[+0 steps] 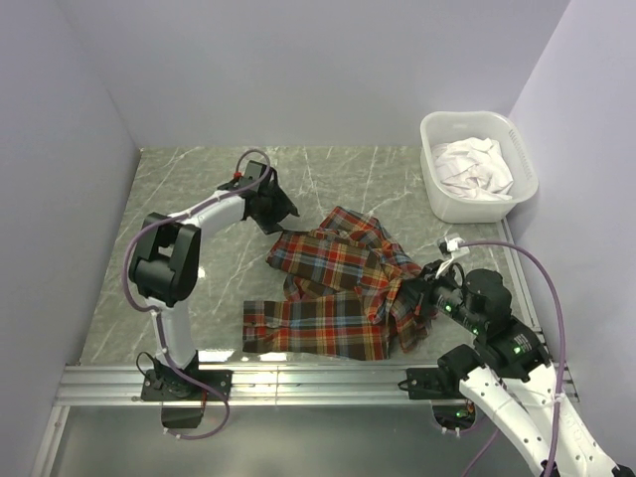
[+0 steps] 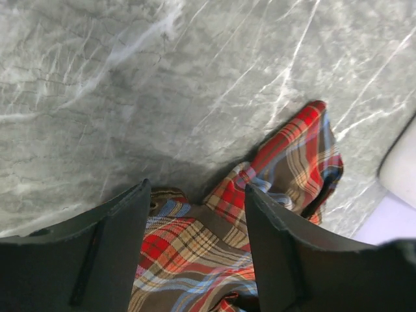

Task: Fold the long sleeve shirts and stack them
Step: Flatten the shirt out

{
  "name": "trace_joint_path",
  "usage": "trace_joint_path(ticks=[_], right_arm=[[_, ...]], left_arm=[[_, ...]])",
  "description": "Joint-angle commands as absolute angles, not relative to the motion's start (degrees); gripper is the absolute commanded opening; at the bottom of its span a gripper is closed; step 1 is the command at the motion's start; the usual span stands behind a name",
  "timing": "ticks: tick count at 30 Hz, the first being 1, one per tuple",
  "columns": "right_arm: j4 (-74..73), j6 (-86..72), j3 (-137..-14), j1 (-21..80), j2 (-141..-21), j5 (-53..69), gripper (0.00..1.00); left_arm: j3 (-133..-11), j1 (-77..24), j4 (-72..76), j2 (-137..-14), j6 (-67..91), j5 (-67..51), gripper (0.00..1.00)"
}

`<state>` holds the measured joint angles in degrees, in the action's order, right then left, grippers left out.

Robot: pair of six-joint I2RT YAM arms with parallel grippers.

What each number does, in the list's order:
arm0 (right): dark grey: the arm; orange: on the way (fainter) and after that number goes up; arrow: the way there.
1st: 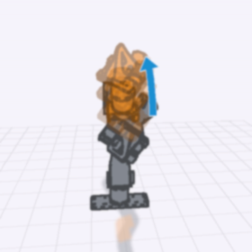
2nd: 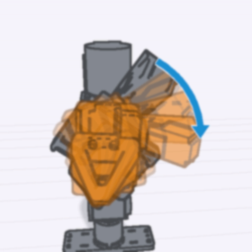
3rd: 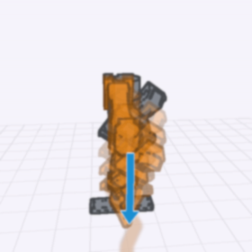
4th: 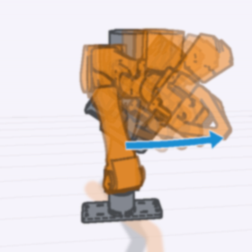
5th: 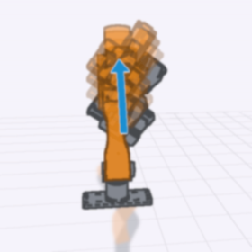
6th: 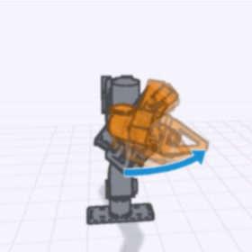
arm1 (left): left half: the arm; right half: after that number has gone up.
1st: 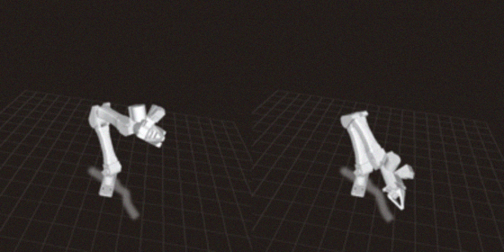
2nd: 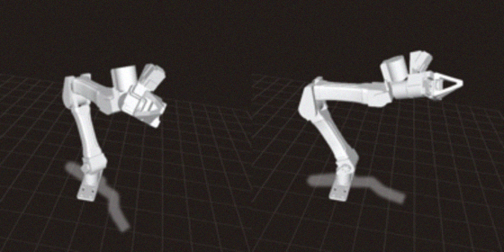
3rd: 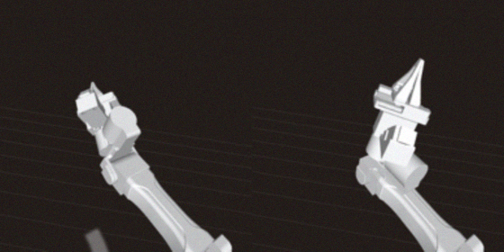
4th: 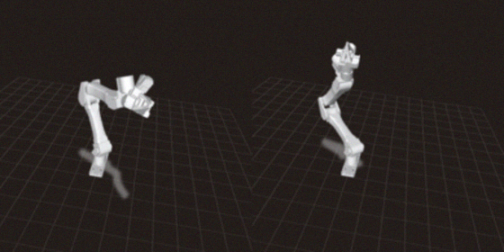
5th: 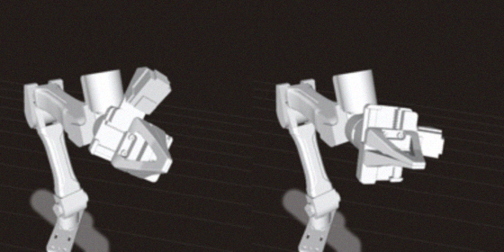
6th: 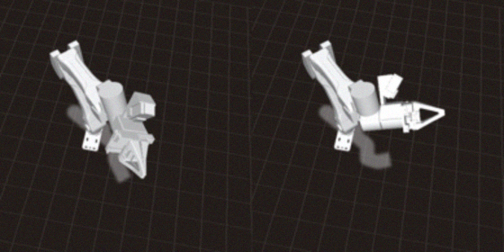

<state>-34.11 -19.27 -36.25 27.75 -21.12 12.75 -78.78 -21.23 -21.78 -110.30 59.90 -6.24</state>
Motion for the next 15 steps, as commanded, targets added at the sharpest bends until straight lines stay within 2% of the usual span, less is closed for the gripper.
trace_joint_path(ticks=[1, 8, 12, 15], right_arm=[[-32.1, -18.3, -37.7, 27.8, -22.0, 10.4, 0.0], [-31.8, -17.8, -39.2, 27.7, -23.9, 9.3, 0.0], [-31.1, -17.3, -39.4, 27.7, -24.6, 9.2, 0.0], [-30.5, -17.5, -38.8, 27.7, -25.0, 9.8, 0.0]], left_arm=[[-81.4, -21.7, -23.3, -110.0, 60.7, -4.8, 0.65], [-75.7, -22.1, -25.9, -105.4, 59.8, -3.1, 0.71], [-77.1, -23.8, -28.9, -105.3, 56.3, 4.1, 0.74], [-79.4, -25.0, -30.8, -107.4, 53.3, 6.8, 0.73]])
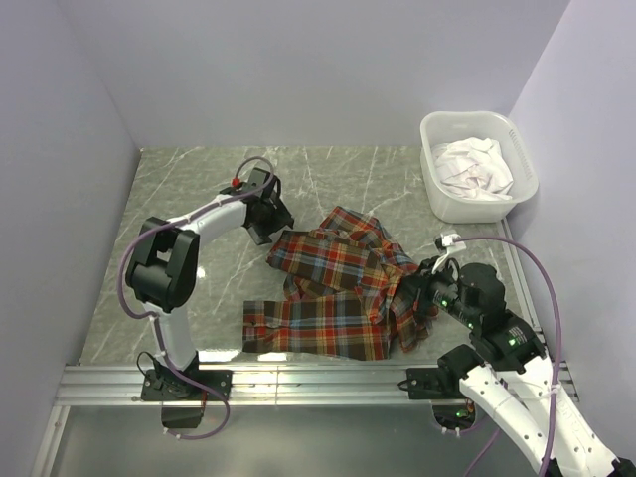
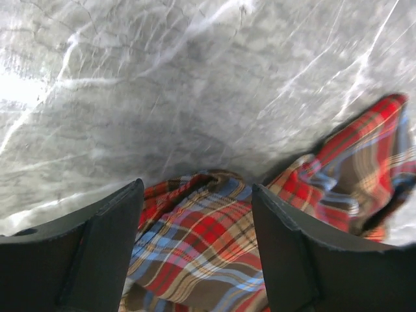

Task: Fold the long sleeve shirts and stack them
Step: Flatten the shirt out

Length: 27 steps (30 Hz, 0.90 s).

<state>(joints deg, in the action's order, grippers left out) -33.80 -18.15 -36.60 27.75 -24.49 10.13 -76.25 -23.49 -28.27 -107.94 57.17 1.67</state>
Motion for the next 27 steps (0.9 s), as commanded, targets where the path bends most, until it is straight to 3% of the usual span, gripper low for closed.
trace_joint_path(ticks=[1, 12, 17, 24, 27], right_arm=[[-30.3, -17.6, -38.5, 27.7, -25.2, 10.1, 0.0], [-30.2, -17.8, -38.0, 27.7, -24.8, 10.1, 0.0], [-29.4, -17.9, -37.3, 27.7, -24.9, 10.5, 0.0], [-29.3, -17.8, -37.4, 27.8, -25.0, 10.3, 0.0], [-29.2, -17.8, -37.4, 27.8, -25.3, 10.3, 0.0]], left_arm=[[-79.8, -25.2, -31.0, -107.8, 53.2, 7.4, 0.72], [-85.7, -26.5, -34.0, -113.6, 53.4, 9.1, 0.7], [-85.3, -26.7, -33.9, -114.5, 53.5, 10.3, 0.63], [-85.7, -28.3, -35.2, -113.9, 52.7, 12.0, 0.39], [-85.3, -28.6, -35.1, -112.9, 52.6, 12.5, 0.21]])
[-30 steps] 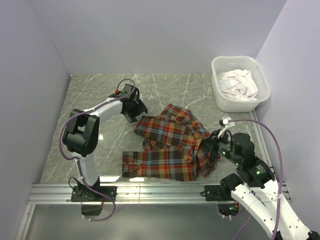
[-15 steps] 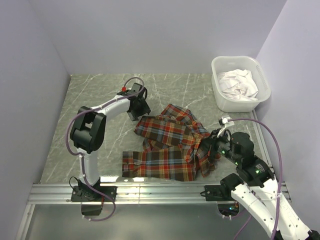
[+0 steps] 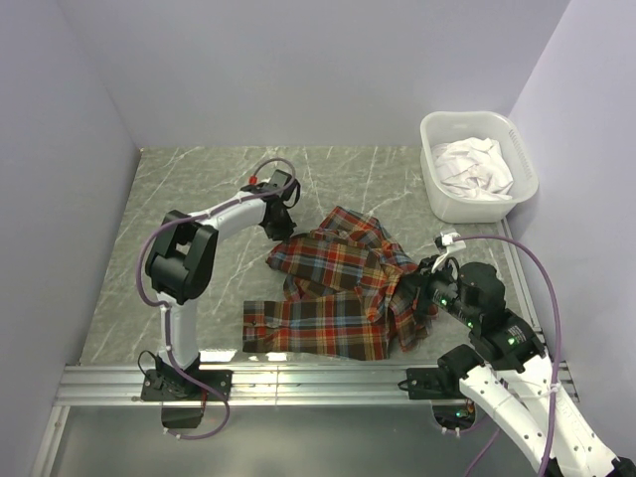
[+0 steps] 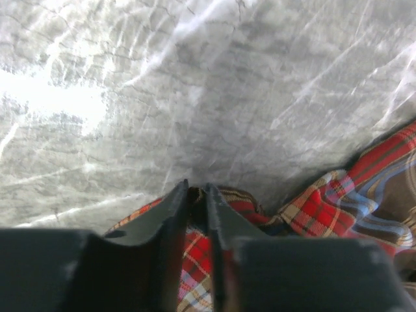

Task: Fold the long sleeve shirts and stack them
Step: Flatten the shirt out

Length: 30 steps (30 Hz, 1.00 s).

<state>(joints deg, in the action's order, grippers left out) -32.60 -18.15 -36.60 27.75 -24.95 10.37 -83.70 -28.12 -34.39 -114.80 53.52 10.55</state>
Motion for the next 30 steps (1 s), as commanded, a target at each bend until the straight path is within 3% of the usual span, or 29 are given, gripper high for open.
trace_joint_path(ticks=[1, 2, 3, 5, 10, 14, 22, 25, 30], right_arm=[[-29.2, -17.8, -37.4, 27.8, -25.4, 10.5, 0.0], [-29.0, -17.8, -37.4, 27.7, -25.5, 10.5, 0.0], [-29.0, -17.8, -37.4, 27.7, -25.5, 10.5, 0.0], [-28.9, -17.8, -37.4, 27.7, -25.5, 10.5, 0.0], [-29.1, -16.7, -38.3, 27.7, -26.3, 8.8, 0.0], [-28.4, -15.0, -40.5, 27.7, -28.8, 1.5, 0.0], [-23.9, -10.9, -50.1, 27.8, -35.9, -10.0, 0.0], [-21.8, -9.1, -51.5, 27.6, -35.6, -10.8, 0.0], [-21.0, -7.3, -49.2, 27.6, -31.5, -7.6, 0.0]], left_arm=[[-85.3, -28.5, -35.2, -112.8, 52.5, 12.2, 0.19], [-85.2, -28.6, -35.2, -112.8, 52.6, 12.0, 0.15], [-85.1, -28.6, -35.2, -112.8, 52.3, 12.0, 0.06], [-84.9, -28.7, -35.2, -112.9, 52.1, 12.0, 0.0], [-86.6, -28.7, -35.2, -111.7, 50.2, 16.2, 0.01], [-94.9, -27.3, -36.5, -111.9, 45.8, 21.9, 0.0], [-104.5, -17.6, -30.0, -108.6, 39.3, 26.0, 0.01], [-98.6, -13.6, -19.8, -101.3, 36.6, 24.7, 0.01], [-74.5, -9.0, -2.0, -80.0, 35.1, 24.2, 0.0]])
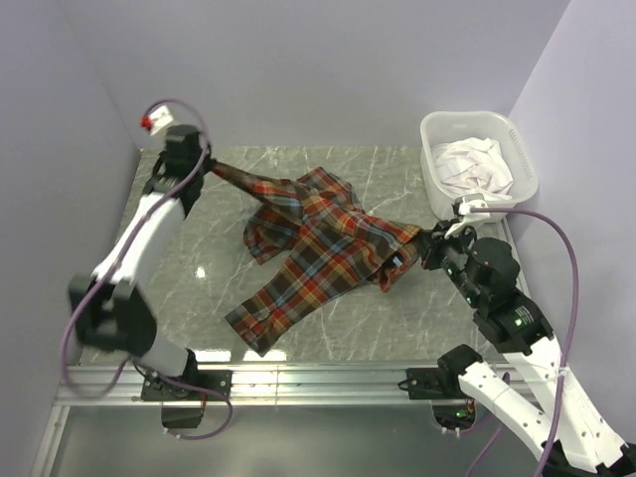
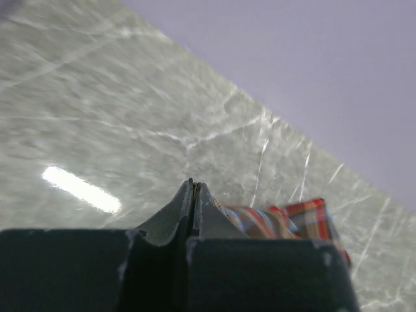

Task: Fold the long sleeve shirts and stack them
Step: Flatten the shirt out

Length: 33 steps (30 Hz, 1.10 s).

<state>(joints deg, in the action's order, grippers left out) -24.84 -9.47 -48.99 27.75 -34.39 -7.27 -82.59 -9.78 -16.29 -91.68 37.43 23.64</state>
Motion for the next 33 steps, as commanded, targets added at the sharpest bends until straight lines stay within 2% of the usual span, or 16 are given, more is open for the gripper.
trace_joint_path(ticks=[1, 3, 6, 12, 17, 20, 22, 24, 27, 33], right_arm=[[-20.9, -7.6, -48.7, 27.6, -30.7, -8.5, 0.0], [-20.6, -7.5, -48.6, 27.5, -29.7, -11.1, 0.0], [-20.0, -6.5, -51.6, 27.5, -31.8, -12.4, 0.0], [-13.2, -4.8, -57.5, 27.1, -40.3, -13.4, 0.0], [-7.8, -3.8, -65.2, 24.0, -49.1, -13.8, 0.0], [-4.3, -2.9, -70.7, 22.1, -52.1, -12.0, 0.0], [-3.3, -2.1, -74.5, 21.4, -53.2, -11.9, 0.0], [-2.6, -1.1, -77.8, 20.7, -53.2, -11.9, 0.0], [-0.1, 1.3, -76.7, 20.2, -50.6, -8.5, 0.0], [-3.7, -2.3, -67.4, 20.3, -43.7, -4.3, 0.0]], left_arm=[[-72.0, -7.9, 1.5, -76.0, 35.3, 23.1, 0.0], [-72.2, -5.5, 0.2, -75.0, 35.7, 21.0, 0.0], [-81.0, -4.6, -9.1, -78.3, 36.0, 20.0, 0.01], [-92.4, -4.2, -8.6, -85.4, 36.0, 18.9, 0.0], [-111.2, -3.0, -12.5, -96.1, 33.6, 19.3, 0.0], [-120.4, -1.7, -13.8, -98.9, 34.4, 17.1, 0.0], [-121.9, -0.5, -12.1, -98.2, 34.8, 15.4, 0.0], [-120.7, -0.2, -8.4, -95.0, 34.5, 13.0, 0.0], [-112.3, -0.2, -1.7, -87.4, 34.1, 11.3, 0.01], [-82.4, 1.1, 3.6, -69.5, 36.6, 18.3, 0.0]])
